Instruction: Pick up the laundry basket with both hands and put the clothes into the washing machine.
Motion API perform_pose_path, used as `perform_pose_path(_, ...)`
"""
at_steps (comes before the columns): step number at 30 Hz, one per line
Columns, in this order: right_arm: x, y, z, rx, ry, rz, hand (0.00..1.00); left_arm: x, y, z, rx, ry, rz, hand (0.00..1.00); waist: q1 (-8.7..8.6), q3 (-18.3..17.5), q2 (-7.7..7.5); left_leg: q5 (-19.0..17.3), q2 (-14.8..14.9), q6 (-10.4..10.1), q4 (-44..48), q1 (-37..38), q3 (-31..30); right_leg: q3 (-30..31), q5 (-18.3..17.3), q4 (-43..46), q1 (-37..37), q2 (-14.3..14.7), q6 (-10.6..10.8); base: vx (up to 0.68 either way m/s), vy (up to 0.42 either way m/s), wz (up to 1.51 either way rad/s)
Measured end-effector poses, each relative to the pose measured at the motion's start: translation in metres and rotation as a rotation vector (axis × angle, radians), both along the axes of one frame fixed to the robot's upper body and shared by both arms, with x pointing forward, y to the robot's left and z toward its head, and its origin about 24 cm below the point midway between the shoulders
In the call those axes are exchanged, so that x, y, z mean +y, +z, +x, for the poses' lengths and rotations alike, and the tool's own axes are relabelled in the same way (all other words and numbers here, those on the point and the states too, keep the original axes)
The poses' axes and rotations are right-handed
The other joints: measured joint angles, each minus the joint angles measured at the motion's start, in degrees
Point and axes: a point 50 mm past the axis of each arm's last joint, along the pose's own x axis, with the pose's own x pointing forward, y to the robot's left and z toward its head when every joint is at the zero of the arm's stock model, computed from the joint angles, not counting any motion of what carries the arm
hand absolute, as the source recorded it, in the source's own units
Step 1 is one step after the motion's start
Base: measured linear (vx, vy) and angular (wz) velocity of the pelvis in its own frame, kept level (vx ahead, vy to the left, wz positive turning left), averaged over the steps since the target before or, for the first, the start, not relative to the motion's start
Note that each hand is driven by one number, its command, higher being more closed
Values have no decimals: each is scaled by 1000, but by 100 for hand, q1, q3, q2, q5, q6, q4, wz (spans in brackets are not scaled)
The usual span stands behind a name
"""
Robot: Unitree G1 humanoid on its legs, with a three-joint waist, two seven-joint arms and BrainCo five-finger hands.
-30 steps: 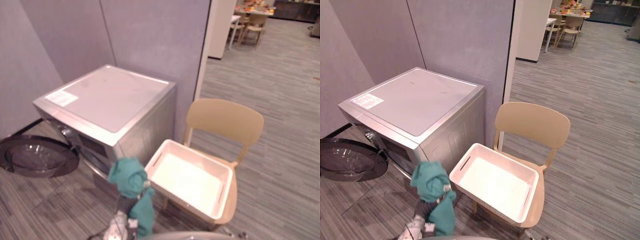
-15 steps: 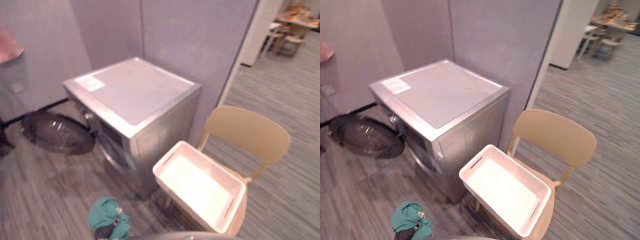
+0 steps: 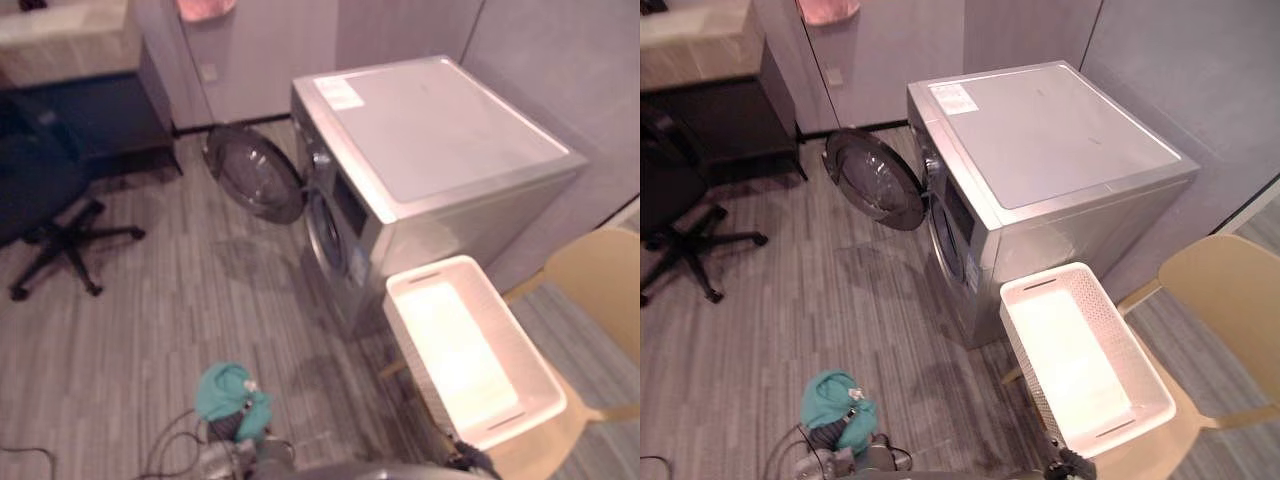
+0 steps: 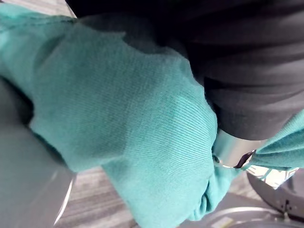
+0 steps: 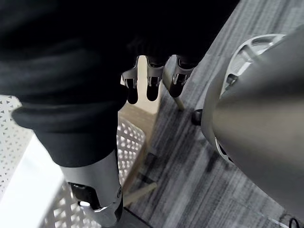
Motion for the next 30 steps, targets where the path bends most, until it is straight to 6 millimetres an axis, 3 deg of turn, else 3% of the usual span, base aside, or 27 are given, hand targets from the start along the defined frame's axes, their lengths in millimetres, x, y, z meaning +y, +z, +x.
perform_pose_path(2,-8,1,-1,3,-20,-13,0,-3,-1,2,6,-64,-5,100,25,38,108,-365,-137,-536,271,-73,-107,118,258,-238,156,-15,80,-67,215,32)
perform_pose_path(4,-14,3,7,-15,-29,-20,0,-4,-1,0,17,-89,-1,100,30,56,175,-621,-232,-379,733,-225,-177,242,336,-199,152,-139,204,-118,235,-2)
perform_pose_path(5,-20,5,10,-23,-40,-32,0,-9,-2,0,21,-109,-10,100,16,55,322,-753,-344,-248,977,-375,-216,241,341,-145,124,-281,215,-186,278,2)
perform_pose_path(7,-29,6,11,-20,-49,-43,0,-20,-3,3,15,-170,-36,100,6,55,386,-919,-608,-70,1187,-531,-180,353,298,105,-25,-625,154,-169,280,17)
perform_pose_path(9,-32,6,10,-7,-49,-44,0,-27,-3,4,12,-192,-54,100,-25,81,505,-961,-898,8,1167,-520,-233,537,35,396,-90,-839,-955,-122,285,35)
perform_pose_path(10,-33,6,9,-11,-70,-44,0,-27,-2,3,9,-203,-56,100,-66,87,502,-963,-1068,71,1081,-421,-373,941,-311,513,-158,-795,-1955,-62,185,50)
perform_pose_path(11,-31,6,9,-12,-73,-38,0,-28,-2,2,12,-216,-57,100,-96,93,472,-967,-1127,143,1028,-354,-425,1265,-541,547,-181,-720,-2285,-55,184,79)
perform_pose_path(12,-22,5,10,-22,-71,-19,0,-25,-2,-2,14,-223,-48,100,-176,81,356,-907,-1257,269,964,-281,-480,2012,-942,580,-188,-481,-2430,-20,128,80)
perform_pose_path(13,-14,4,10,-31,-64,-5,0,-23,0,-1,4,-220,-46,100,-215,81,346,-843,-1304,405,952,-266,-489,2602,-1164,728,-255,-301,-2309,-22,103,87)
perform_pose_path(14,-1,4,14,-52,-36,22,0,-16,4,2,-23,-191,-34,100,-176,176,175,-781,-1316,519,875,-237,-523,3238,-1395,1404,-612,108,-1779,-13,42,49)
perform_pose_path(15,3,4,17,-68,-35,36,0,-14,5,3,-30,-174,-34,100,-143,191,86,-759,-1314,552,771,-182,-518,3331,-1446,1632,-768,319,-1603,-19,-14,21)
perform_pose_path(16,10,5,20,-83,-23,54,0,-11,6,4,-38,-160,-32,100,-103,203,-54,-756,-1311,551,544,-52,-502,3328,-1512,1765,-924,662,-1502,7,-30,-7)
perform_pose_path(17,23,4,22,-89,-17,86,0,-7,7,5,-38,-164,-23,100,-117,134,-247,-773,-1423,577,322,80,-358,3292,-1558,1543,-1041,905,-1603,45,4,15)
perform_pose_path(18,21,3,20,-86,-15,83,0,-7,8,8,-42,-172,-25,100,-233,50,-335,-904,-1434,716,822,-87,-286,3280,-1633,1524,-1029,869,-1467,129,22,7)
perform_pose_path(19,10,6,19,-108,-35,46,0,-16,7,9,-52,-171,-54,100,-229,124,-67,-1190,-1113,780,1730,-25,24,3158,-1741,1857,-1101,879,-1049,153,56,-16)
perform_pose_path(20,6,8,22,-124,-48,29,0,-20,6,11,-47,-169,-71,100,-169,205,5,-1606,-1115,701,1488,189,20,3171,-1770,2262,-1239,751,-701,104,22,-61)
perform_pose_path(21,9,7,20,-121,-56,42,0,-15,7,18,-50,-165,-60,100,-118,220,-44,-1593,-1172,684,1328,307,32,3118,-1837,2387,-1386,723,-601,48,-17,-64)
perform_pose_path(22,4,7,18,-112,-62,37,0,-18,7,25,-53,-164,-69,100,-140,201,69,-1487,-1053,652,1077,395,22,2715,-1850,2263,-1515,916,-581,42,-55,-37)
perform_pose_path(23,6,6,14,-104,-69,41,0,-22,7,28,-60,-167,-80,100,-165,173,126,-1458,-968,631,806,439,-45,2634,-1833,2016,-1590,1215,-557,49,-70,-7)
perform_pose_path(24,8,5,10,-95,-73,46,0,-24,7,30,-64,-174,-86,100,-202,167,124,-1452,-976,618,724,475,-118,2642,-1806,1876,-1589,1336,-558,98,-129,52)
perform_pose_path(25,8,2,-6,-54,-99,53,0,-35,8,34,-72,-206,-106,100,-310,122,91,-1439,-981,589,616,512,-255,2717,-1670,1563,-1518,1523,-749,174,-202,80)
perform_pose_path(26,7,0,-16,-26,-138,59,0,-43,7,34,-74,-219,-126,100,-302,64,82,-1436,-977,535,621,567,-295,2734,-1421,1342,-1364,1587,-932,183,-183,83)
perform_pose_path(27,7,-1,-19,-18,-147,61,0,-48,6,31,-65,-223,-141,100,-313,7,105,-1467,-970,476,618,624,-363,2714,-1310,1267,-1288,1634,-918,305,-167,55)
perform_pose_path(28,5,-1,-24,-15,-163,53,0,-56,1,20,-36,-215,-168,100,-325,-156,195,-1551,-851,366,918,675,-431,2638,-1248,1087,-1121,1760,-914,335,-121,37)
perform_pose_path(29,-1,0,-25,-21,-167,37,0,-62,0,15,-26,-225,-189,100,-317,-229,377,-1639,-621,126,2148,300,-458,2560,-1314,1027,-979,1938,-967,415,-135,22)
perform_pose_path(30,-5,1,-23,-29,-166,28,0,-62,0,13,-24,-223,-196,100,-301,-227,468,-1511,-509,-75,2774,141,-487,2559,-1377,978,-862,2053,-1022,419,-101,-3)
